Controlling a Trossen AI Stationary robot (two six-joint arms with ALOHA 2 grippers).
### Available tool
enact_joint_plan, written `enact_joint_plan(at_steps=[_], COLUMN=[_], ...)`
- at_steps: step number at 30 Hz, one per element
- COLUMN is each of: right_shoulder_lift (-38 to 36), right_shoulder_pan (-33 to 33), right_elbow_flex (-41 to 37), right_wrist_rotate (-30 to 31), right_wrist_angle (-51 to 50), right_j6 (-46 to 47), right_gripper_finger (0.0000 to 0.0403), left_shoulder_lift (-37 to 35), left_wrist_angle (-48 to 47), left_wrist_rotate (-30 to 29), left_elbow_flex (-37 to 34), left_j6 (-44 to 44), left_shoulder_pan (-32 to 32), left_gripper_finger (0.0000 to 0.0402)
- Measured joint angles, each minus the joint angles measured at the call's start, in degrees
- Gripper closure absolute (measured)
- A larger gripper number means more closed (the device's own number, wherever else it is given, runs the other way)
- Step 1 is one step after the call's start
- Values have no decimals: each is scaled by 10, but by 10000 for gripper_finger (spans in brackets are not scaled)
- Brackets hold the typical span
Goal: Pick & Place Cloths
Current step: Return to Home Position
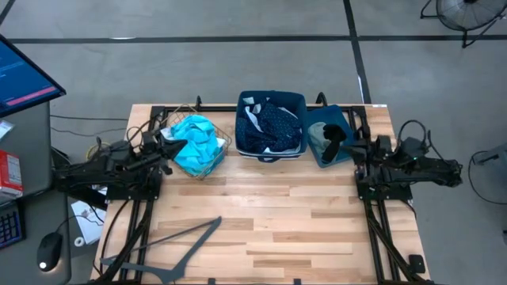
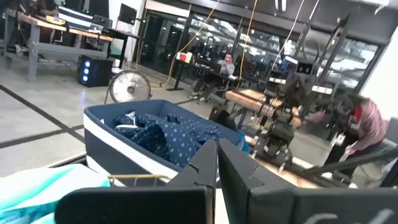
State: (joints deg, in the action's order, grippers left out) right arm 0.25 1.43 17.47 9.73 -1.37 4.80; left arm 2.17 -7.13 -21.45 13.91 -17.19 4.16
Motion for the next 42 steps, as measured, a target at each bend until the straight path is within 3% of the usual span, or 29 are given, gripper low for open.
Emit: enact_joint_plan(at_steps=[8,15,20,27,34,42], right_shoulder_lift=[0,0,0,0,-1,0], right_shoulder_pan=[-1,-1,0,-1,-21,-47], right_elbow_flex=[-2,-2,-38,-171,-170,-170], right_wrist_rotate=[28,0,-23,-57,-84,-80], right_wrist_angle=[-45,-62,-82,27,79,32], right_j6=[-16,-29,-54,-7,30,127], right_gripper_finger=[403,403,403,403,403,403], left_shoulder_lift=[0,0,2,10,10,10], left_wrist_angle=[33,120,119,120,121,120], left_wrist_rotate=[19,99,145,144,146,142], left_elbow_flex=[-66,-118,-136,-136,-136,-136], left_j6=[31,-47,-76,-88,-100,-11], left_shoulder_pan=[0,0,0,0,0,0], left_gripper_finger=[402,402,402,402,402,402])
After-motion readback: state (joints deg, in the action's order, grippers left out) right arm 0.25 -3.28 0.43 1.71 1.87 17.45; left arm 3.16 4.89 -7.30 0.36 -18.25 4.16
